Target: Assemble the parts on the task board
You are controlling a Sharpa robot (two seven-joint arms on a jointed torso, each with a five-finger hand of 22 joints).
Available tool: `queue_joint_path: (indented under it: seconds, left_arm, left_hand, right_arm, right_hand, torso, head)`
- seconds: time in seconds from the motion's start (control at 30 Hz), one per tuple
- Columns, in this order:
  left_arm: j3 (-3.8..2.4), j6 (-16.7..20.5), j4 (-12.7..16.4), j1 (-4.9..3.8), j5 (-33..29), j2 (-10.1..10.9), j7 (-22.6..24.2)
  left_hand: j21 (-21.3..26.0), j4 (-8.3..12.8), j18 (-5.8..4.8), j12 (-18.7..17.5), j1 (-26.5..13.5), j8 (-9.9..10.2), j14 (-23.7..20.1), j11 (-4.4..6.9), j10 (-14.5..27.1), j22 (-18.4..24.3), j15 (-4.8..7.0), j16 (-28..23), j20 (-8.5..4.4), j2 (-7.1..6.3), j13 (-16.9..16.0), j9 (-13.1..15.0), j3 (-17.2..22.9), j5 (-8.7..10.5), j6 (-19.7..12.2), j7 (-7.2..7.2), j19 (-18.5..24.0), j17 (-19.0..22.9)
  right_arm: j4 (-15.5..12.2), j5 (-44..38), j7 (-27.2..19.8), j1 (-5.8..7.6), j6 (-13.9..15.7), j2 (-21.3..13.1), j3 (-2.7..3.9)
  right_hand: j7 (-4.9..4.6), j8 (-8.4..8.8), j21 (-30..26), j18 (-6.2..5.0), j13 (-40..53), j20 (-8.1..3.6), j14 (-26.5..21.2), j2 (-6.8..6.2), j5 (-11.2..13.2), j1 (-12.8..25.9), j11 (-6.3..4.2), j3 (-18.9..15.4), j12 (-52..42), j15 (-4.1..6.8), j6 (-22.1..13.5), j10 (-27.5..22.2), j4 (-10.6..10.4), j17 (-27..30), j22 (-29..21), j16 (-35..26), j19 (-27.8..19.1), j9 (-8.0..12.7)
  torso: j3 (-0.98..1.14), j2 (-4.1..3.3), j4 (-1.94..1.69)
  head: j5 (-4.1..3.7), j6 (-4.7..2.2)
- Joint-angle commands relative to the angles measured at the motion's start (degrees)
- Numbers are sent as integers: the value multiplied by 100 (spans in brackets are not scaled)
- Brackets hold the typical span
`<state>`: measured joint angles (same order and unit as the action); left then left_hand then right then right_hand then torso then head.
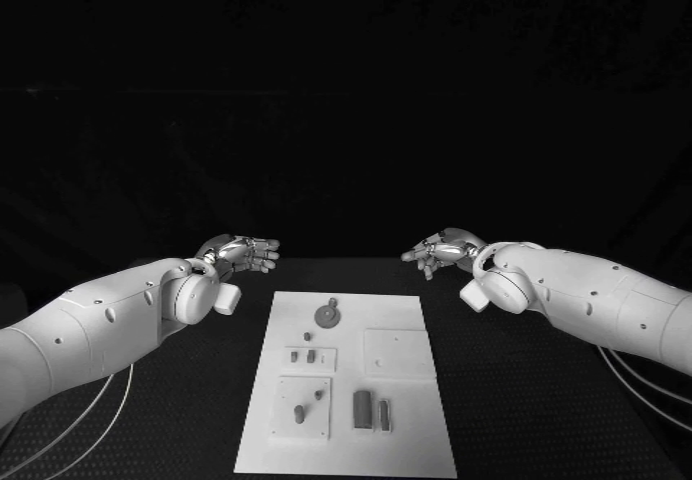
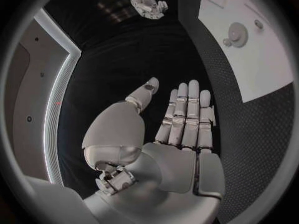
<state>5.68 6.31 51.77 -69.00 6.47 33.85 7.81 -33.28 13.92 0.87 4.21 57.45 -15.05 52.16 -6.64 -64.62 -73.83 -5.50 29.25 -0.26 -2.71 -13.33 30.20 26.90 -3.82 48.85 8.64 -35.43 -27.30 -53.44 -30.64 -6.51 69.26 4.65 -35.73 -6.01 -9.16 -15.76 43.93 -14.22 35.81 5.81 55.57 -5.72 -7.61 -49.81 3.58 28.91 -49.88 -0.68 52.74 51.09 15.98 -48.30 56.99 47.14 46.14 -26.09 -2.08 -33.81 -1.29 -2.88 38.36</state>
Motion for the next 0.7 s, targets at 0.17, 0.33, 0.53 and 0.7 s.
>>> queue_joint_path:
  seconds: [0.17, 0.33, 0.53, 0.7]
  left_arm:
    - [-8, -88, -109, -35, -500, -22, 76]
    - [-9, -14, -400, -20, -547, -173, 351]
    - [-14, 71, -564, 60, -546, -279, 583]
    - [-19, -45, -510, 162, -521, -335, 626]
  left_hand:
    - [609, -12, -87, -66, -139, 196, -1085, -4, 826, 207, -218, -797, 284, -74, 337, -138, -40, 34, -447, -113, 713, 215]
    - [1046, -157, -87, -61, -367, 428, -1774, 162, 1674, 263, -213, -1216, 629, -308, 694, -228, -221, 25, -1027, -391, 1345, 386]
    - [1245, -373, -87, -63, -697, 565, -2116, 362, 2245, 219, -155, -1371, 796, -406, 897, -262, -427, 33, -1436, -610, 1705, 434]
    - [1284, -479, -87, -31, -755, 528, -2160, 386, 2280, 156, -155, -1365, 815, -275, 922, -226, -453, 28, -1490, -605, 1772, 415]
  right_arm:
    - [933, 1171, -666, -358, 59, 543, 442]
    - [1030, 1410, -819, -706, 111, 790, 808]
    - [957, 1484, -932, -1115, 278, 957, 1034]
    - [864, 1486, -1029, -1345, 365, 990, 1144]
  right_hand:
    - [-14, 72, -1374, 332, -1699, 409, -710, 58, -11, -51, 489, 225, 1990, -646, -354, -342, -37, 1120, -805, -1808, -982, 47]
    - [71, 157, -1886, 423, -2496, 559, -1057, 124, -28, -42, 498, 92, 2964, -771, -756, -299, -103, 1684, -1066, -2590, -1455, 85]
    - [156, 243, -2064, 475, -2792, 611, -1151, 185, -30, 71, 444, -51, 3393, -743, -1112, -167, -243, 1932, -1115, -2821, -1670, 109]
    - [127, 185, -2236, 539, -3033, 642, -1365, 299, -12, 382, 477, -347, 3831, -758, -1184, -234, -401, 2127, -1140, -3060, -1923, 74]
  torso:
    - [-8, 236, 40]
    - [15, 285, 88]
    - [44, 351, 135]
    - [85, 373, 121]
  head:
    - [59, -203]
    - [130, -377]
    - [230, -633]
    - [319, -797]
